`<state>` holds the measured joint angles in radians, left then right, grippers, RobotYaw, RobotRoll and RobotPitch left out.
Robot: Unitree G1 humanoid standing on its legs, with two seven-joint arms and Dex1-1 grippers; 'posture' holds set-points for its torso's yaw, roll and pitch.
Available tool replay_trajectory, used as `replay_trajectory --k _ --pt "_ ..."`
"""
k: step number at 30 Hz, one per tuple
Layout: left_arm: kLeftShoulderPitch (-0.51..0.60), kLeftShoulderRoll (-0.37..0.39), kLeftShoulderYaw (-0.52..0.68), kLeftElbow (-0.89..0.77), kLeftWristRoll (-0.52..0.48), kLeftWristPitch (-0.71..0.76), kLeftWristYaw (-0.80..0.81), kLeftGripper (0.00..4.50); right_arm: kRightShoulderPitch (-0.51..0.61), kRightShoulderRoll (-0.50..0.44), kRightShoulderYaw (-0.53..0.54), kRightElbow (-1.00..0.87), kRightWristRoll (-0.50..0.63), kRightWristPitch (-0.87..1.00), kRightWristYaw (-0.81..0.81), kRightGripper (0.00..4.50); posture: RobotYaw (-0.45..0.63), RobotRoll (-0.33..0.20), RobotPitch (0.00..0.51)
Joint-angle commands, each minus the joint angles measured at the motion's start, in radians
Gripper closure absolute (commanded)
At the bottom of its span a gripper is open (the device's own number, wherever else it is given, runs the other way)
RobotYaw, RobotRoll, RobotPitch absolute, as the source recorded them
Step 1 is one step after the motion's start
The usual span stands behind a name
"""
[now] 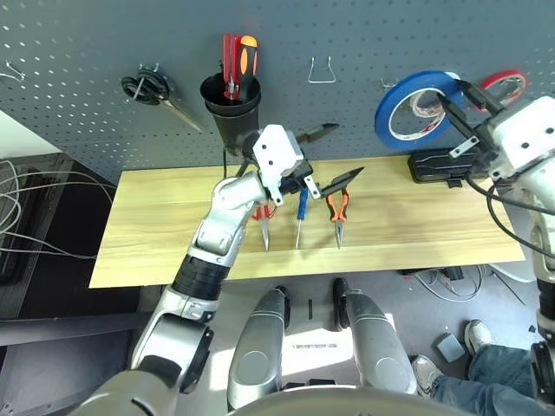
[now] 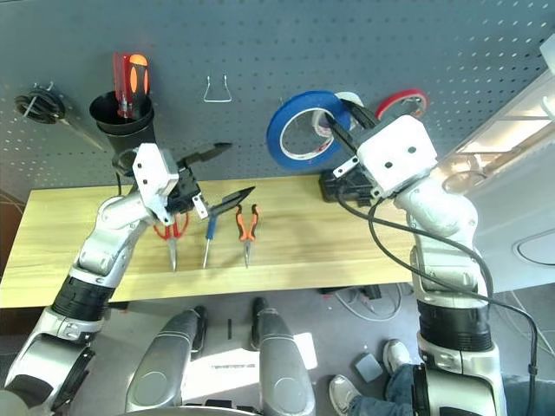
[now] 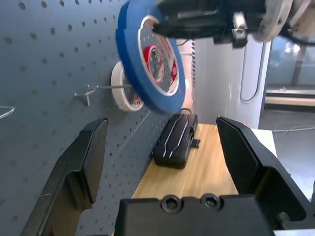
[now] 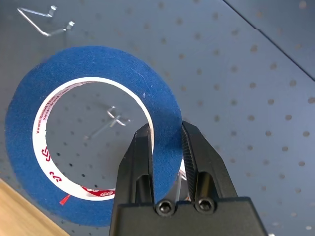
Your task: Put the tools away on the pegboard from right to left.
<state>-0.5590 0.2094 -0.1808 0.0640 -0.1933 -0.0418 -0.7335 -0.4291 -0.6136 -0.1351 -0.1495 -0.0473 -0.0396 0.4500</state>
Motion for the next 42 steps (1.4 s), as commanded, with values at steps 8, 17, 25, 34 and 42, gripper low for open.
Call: replay_trajectory --k 8,17,25,34,42 --pt "0.027 -0.002 -0.013 -0.004 0.025 0.034 0.021 0.0 -0.114 0.053 0.095 0.236 -0.093 -0.075 -0.066 3.78 0.07 0.0 0.289" --pt "0.039 0.021 -0.028 -0.02 0.036 0.066 0.018 0.0 -0.137 0.1 0.111 0.292 -0.077 -0.038 -0.065 2.16 0.1 0.0 0.291" --pt "0.023 0.126 -0.081 -0.026 0.114 0.097 -0.037 0.0 0.109 0.131 0.08 -0.015 0.107 0.341 0.015 0.04 0.09 0.0 0.297" --pt "-0.01 0.196 -0.155 0.066 0.203 0.142 -0.111 0.0 0.073 0.327 0.063 -0.08 0.3 1.085 -0.101 0.04 0.09 0.0 0.309" --pt "-0.037 0.208 -0.188 0.117 0.257 0.128 -0.152 0.0 -0.11 0.572 -0.079 0.172 0.283 1.374 -0.314 0.04 0.12 0.0 0.317"
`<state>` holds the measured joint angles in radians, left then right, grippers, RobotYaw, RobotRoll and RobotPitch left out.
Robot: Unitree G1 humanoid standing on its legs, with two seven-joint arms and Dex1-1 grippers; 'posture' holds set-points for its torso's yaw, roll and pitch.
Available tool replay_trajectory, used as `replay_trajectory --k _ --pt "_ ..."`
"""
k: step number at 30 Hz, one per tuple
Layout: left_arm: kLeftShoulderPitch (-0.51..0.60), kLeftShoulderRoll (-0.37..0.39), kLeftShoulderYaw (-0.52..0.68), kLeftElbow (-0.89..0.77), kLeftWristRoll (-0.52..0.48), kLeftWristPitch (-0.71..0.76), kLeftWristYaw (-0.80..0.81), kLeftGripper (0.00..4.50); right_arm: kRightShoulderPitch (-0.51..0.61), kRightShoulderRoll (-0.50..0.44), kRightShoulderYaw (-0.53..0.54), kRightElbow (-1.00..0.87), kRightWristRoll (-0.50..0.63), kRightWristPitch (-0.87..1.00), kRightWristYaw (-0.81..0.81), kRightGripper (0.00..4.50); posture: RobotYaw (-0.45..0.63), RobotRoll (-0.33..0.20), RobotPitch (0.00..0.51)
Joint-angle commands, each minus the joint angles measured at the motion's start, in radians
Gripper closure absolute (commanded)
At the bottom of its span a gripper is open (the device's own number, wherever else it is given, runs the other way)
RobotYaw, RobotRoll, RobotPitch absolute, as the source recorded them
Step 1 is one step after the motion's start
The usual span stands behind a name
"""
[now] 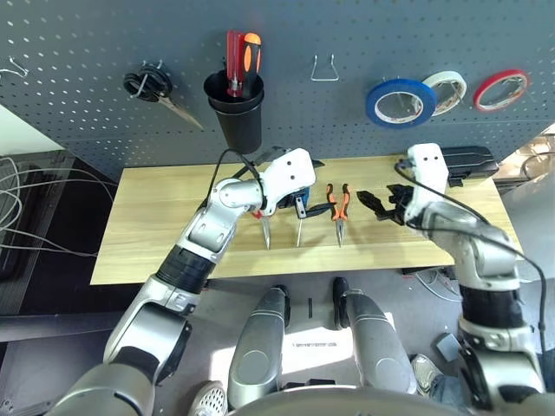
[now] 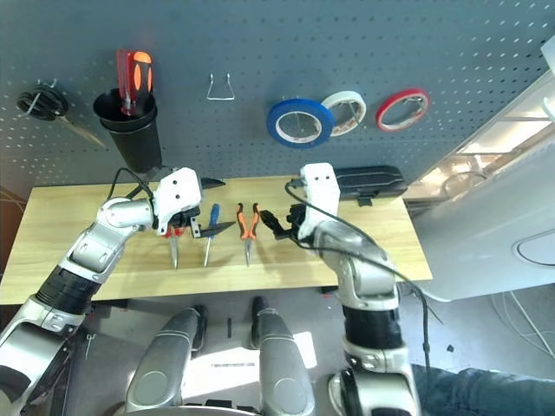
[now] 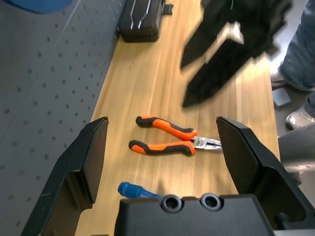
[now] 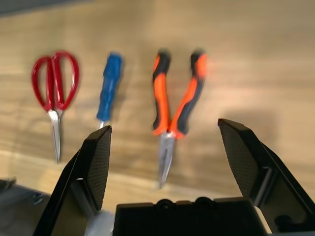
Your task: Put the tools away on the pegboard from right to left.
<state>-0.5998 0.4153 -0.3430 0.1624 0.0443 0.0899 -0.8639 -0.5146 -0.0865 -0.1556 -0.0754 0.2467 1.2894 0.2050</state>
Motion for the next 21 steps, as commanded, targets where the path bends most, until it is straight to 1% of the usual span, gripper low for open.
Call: replay_trajectory --k 1,4,6,12,17,21 --pt "0.004 0.001 -0.025 0.02 0.021 -0.002 -0.025 0.0 -0.04 0.065 -0.077 0.131 -0.014 0.052 -0.089 0.04 0.13 0.0 0.318" --pt "0.007 0.007 -0.028 0.016 0.022 0.003 -0.044 0.0 -0.077 0.126 -0.138 0.205 -0.03 0.084 -0.162 0.04 0.14 0.0 0.321" --pt "0.012 0.009 -0.024 0.008 0.019 0.003 -0.051 0.0 -0.074 0.126 -0.108 0.212 -0.049 0.078 -0.183 0.04 0.16 0.0 0.328" --pt "0.025 0.014 -0.014 0.0 0.011 0.007 -0.063 0.0 -0.03 0.157 -0.091 0.13 -0.072 0.133 -0.239 0.04 0.17 0.0 0.332" --pt "0.043 0.014 -0.009 -0.021 0.002 0.027 -0.066 0.0 0.002 0.143 -0.035 0.114 -0.088 0.108 -0.243 0.04 0.18 0.0 0.332" --pt "0.06 0.019 -0.017 -0.047 -0.001 0.053 -0.077 0.0 -0.013 0.117 -0.011 0.199 -0.107 0.011 -0.24 0.04 0.19 0.0 0.328"
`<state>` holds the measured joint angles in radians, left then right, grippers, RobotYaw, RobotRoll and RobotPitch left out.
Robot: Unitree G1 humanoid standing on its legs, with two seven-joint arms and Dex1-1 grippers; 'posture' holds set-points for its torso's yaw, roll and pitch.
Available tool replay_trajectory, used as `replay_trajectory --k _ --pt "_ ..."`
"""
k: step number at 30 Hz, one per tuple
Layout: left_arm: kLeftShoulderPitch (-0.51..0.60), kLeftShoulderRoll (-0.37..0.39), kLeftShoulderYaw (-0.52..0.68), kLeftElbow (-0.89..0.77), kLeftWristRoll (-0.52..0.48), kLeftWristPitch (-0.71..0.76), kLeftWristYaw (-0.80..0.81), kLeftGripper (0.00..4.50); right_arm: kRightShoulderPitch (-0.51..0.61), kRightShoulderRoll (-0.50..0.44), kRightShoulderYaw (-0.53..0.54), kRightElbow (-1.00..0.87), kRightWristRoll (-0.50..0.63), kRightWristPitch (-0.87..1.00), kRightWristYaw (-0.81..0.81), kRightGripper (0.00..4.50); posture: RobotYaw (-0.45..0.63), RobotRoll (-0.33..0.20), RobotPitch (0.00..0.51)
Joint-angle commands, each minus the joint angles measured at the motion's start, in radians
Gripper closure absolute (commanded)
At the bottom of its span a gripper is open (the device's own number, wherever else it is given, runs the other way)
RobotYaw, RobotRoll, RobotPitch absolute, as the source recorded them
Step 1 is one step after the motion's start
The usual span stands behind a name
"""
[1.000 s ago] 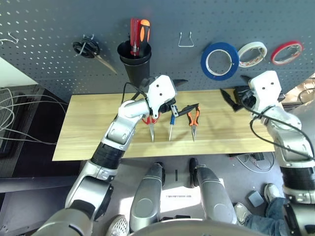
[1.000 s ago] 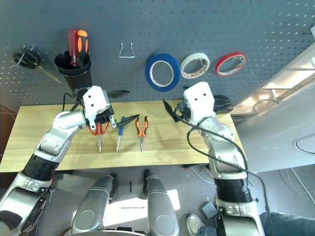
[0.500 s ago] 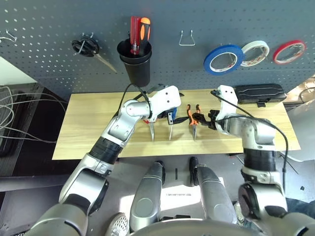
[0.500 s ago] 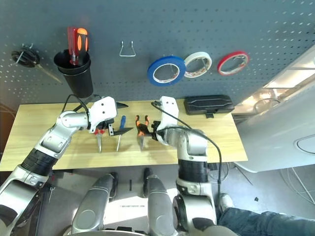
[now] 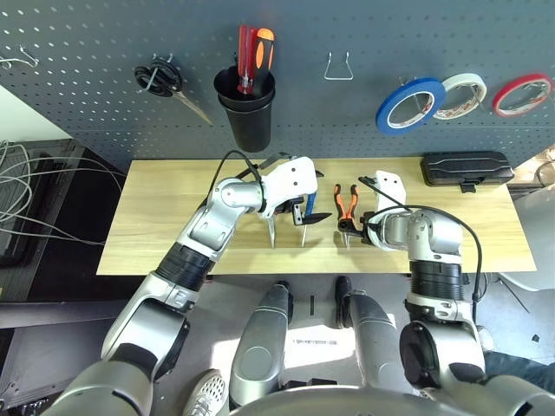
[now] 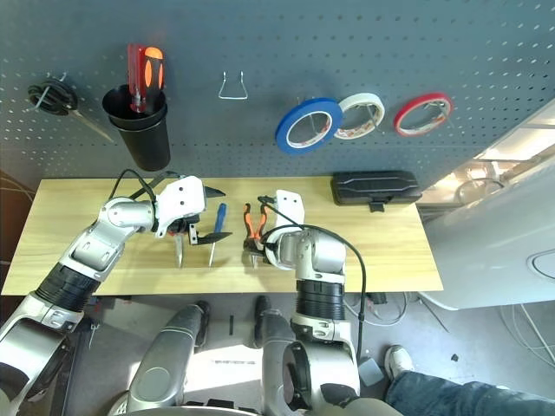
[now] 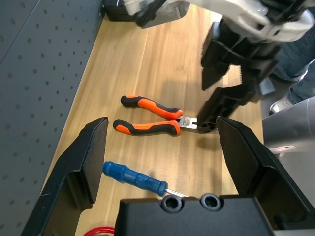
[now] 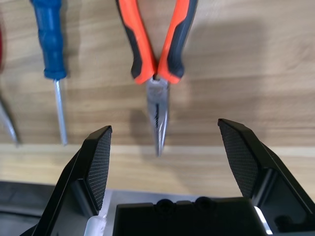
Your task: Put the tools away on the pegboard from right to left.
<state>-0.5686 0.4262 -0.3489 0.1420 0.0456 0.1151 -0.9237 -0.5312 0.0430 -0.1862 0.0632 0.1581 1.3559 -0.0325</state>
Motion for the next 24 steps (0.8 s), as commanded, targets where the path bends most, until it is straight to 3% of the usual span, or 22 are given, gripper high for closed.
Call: replay_trajectory --k 1,13,18,24 --pt "0.031 0.012 -0.015 -0.032 0.005 0.044 -0.018 0.0 -0.006 -0.02 0.022 0.091 -0.022 -0.085 0.0 0.04 0.19 0.0 0.328" --pt "0.048 0.024 -0.032 -0.03 0.049 0.102 -0.002 0.0 -0.109 -0.119 0.026 0.569 -0.035 -0.503 0.075 0.04 0.2 0.0 0.332" --pt "0.057 0.028 -0.033 -0.038 0.051 0.109 -0.001 0.0 -0.165 -0.107 0.014 0.785 -0.031 -0.682 0.082 0.04 0.21 0.0 0.337" --pt "0.058 0.038 -0.028 -0.041 0.052 0.119 -0.002 0.0 -0.22 -0.058 0.013 0.891 -0.028 -0.753 0.06 0.04 0.22 0.0 0.345"
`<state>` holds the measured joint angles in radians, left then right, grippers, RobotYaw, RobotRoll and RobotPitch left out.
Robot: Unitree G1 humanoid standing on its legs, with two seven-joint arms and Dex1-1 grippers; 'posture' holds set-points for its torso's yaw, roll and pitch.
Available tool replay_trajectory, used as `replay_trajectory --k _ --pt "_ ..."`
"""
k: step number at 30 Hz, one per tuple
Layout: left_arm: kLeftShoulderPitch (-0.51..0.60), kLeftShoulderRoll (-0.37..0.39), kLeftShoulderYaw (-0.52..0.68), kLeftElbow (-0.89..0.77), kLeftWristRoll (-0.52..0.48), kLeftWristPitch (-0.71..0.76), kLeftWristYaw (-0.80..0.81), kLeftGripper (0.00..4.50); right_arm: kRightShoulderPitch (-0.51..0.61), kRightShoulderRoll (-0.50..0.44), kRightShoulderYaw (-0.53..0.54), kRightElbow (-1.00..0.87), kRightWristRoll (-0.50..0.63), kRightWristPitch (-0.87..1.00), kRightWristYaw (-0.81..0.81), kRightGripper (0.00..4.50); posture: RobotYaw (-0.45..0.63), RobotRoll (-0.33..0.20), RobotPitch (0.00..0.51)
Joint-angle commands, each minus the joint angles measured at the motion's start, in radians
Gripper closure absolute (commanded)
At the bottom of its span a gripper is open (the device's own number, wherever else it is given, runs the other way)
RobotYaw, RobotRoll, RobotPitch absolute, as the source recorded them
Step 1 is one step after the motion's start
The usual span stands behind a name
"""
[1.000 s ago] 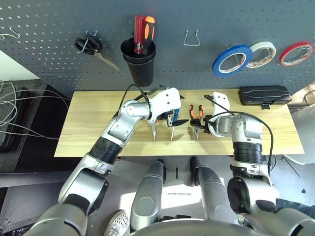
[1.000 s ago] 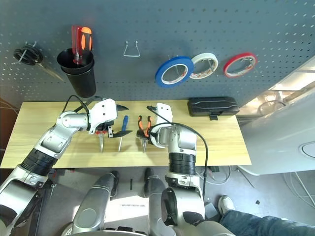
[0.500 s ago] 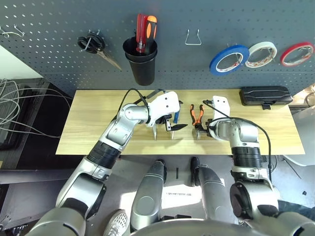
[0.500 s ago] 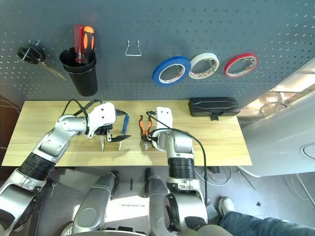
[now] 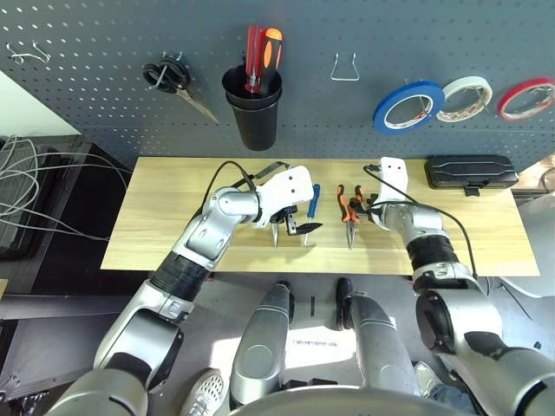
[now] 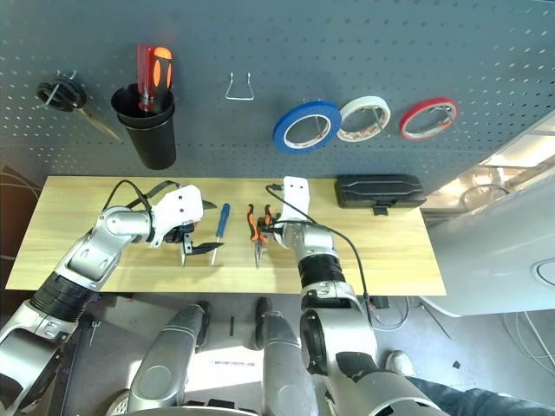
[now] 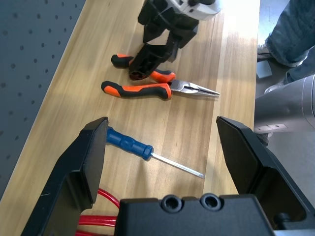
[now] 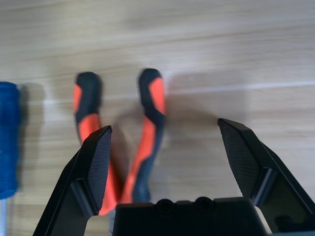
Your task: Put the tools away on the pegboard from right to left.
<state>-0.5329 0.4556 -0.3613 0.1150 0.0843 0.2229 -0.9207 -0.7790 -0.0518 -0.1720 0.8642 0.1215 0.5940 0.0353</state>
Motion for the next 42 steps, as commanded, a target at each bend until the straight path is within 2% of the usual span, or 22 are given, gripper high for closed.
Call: replay_trajectory --k 1,8,19,23,31,36,39,42 --pt "0.023 0.009 -0.016 -0.015 0.013 0.013 -0.005 0.0 0.023 0.042 -0.003 0.099 0.009 0.004 -0.011 0.04 0.22 0.0 0.345" --pt "0.028 0.023 -0.01 -0.023 0.009 0.023 -0.009 0.0 0.005 0.097 -0.048 0.091 0.052 0.112 -0.056 0.04 0.22 0.0 0.343" --pt "0.023 0.025 -0.01 -0.018 0.006 0.033 -0.004 0.0 0.044 0.112 -0.113 0.046 0.114 0.311 -0.094 0.04 0.21 0.0 0.342" --pt "0.028 0.027 -0.007 -0.019 0.005 0.041 -0.001 0.0 0.047 0.089 -0.095 0.072 0.107 0.321 -0.073 0.04 0.21 0.0 0.341" --pt "0.027 0.021 -0.003 -0.009 0.0 0.049 0.007 0.0 -0.024 0.029 0.035 0.064 0.045 0.383 0.022 0.04 0.21 0.0 0.344" --pt "0.027 0.016 0.0 -0.008 -0.007 0.058 0.011 0.0 -0.037 0.018 0.055 0.073 0.039 0.405 0.041 0.04 0.21 0.0 0.347" --pt "0.027 0.015 0.002 -0.007 -0.008 0.064 0.013 0.0 -0.027 0.013 0.063 0.066 0.035 0.414 0.044 0.63 0.21 0.0 0.352" --pt "0.028 0.02 0.004 -0.003 -0.009 0.064 0.013 0.0 -0.004 0.015 0.053 0.038 0.043 0.446 0.036 1.69 0.21 0.0 0.353"
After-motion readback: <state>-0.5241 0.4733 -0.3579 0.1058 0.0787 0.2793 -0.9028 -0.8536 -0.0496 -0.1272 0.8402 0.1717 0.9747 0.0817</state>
